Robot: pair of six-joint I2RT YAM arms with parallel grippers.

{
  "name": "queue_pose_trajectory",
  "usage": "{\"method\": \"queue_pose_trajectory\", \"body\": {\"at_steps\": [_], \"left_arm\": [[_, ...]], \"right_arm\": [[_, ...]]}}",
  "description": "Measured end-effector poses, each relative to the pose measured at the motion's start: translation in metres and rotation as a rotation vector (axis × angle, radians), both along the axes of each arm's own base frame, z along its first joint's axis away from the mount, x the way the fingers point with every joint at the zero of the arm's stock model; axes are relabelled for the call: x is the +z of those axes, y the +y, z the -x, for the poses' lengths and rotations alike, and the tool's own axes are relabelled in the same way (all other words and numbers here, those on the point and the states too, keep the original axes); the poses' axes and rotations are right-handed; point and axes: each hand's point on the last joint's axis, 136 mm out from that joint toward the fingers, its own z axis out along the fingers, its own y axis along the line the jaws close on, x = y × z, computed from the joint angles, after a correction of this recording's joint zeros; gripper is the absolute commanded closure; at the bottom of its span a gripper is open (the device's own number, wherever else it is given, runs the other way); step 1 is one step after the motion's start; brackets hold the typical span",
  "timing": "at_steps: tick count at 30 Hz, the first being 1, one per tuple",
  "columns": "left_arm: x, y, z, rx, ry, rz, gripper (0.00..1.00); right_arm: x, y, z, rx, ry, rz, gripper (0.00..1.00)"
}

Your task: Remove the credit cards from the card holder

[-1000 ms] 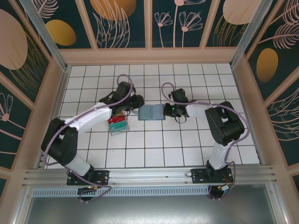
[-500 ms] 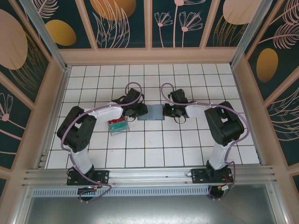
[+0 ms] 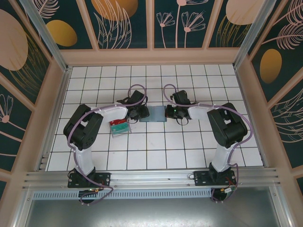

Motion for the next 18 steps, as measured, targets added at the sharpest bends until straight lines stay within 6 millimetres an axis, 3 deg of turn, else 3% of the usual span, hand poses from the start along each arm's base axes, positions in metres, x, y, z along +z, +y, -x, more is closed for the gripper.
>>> {"method": "queue_pose_trajectory", "body": {"at_steps": [7,18], "left_arm": [[0.000,-0.003,-0.001,-0.014,0.000,0.005,0.59],[0.012,-0.030,0.001,-0.090,-0.012,0.160,0.57]], "right_arm": [[0.000,0.000,0.000,-0.006,0.004,-0.003,1.00],[-0.001,0.001,0.000,-0.006,0.006,-0.006,1.00]]}}
